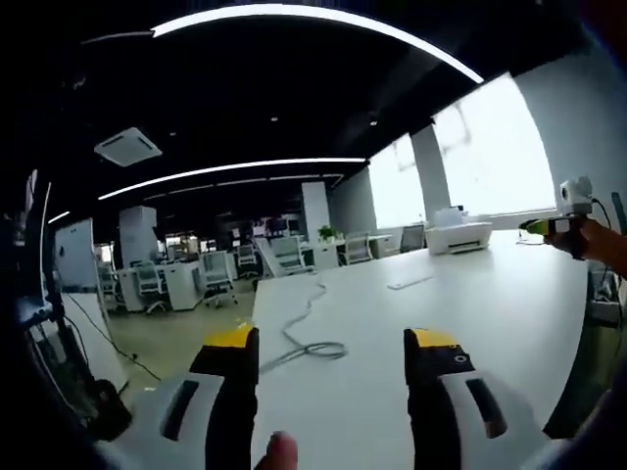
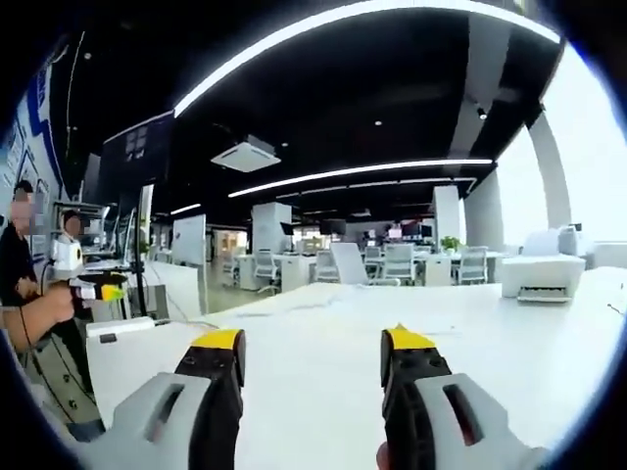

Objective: Pick up the power strip scattered on the table, fix it on the side mounting bracket of the table, and press the switch

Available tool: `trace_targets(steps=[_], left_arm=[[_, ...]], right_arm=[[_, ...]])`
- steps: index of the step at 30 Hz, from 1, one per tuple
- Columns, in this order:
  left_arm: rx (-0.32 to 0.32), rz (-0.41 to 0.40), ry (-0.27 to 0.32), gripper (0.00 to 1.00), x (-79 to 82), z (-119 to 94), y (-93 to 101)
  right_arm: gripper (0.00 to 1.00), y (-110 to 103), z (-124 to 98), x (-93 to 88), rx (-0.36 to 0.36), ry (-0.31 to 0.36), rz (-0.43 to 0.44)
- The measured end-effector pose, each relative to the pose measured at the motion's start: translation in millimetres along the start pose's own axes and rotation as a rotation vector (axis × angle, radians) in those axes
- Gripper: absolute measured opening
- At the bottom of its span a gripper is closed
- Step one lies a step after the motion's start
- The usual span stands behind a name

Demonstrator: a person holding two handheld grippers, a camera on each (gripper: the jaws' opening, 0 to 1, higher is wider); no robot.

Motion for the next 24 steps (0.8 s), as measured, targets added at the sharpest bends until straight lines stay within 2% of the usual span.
trace_targets(steps=[3,7,15,24], left_arm=[[0.017,-0.02,0.028,0.65,-0.8,-3,2.3],[0.028,-0.019,0.041,0.65,-7.0,-5,7.3],[0.021,-0.057,0.04,0.65,-15.6,-9,14.4],[0.023,-0.045,0.04,0.65,-19.6,-6,13.6]], right_arm=[[0.53,9,-14,-2.8,-0.059,0.026,-0.012],[0.53,16,-26,-5.5,-0.095,0.042,-0.004],[0.56,18,-46,-21.2,-0.144,0.019,-0.003],[0.58,21,-52,-22.6,-0.195,0.034,0.015]])
Point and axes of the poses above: the point that each gripper's makers call its tool centre point, and the gripper's own axes: z roughly forward along the fingers, y roughly to its right, x roughly out of its top, the point moved 2 cm from there along -z, roughly backward along the fingers, and after that the axes turned 15 degrees about x, right-handed, at the moved point
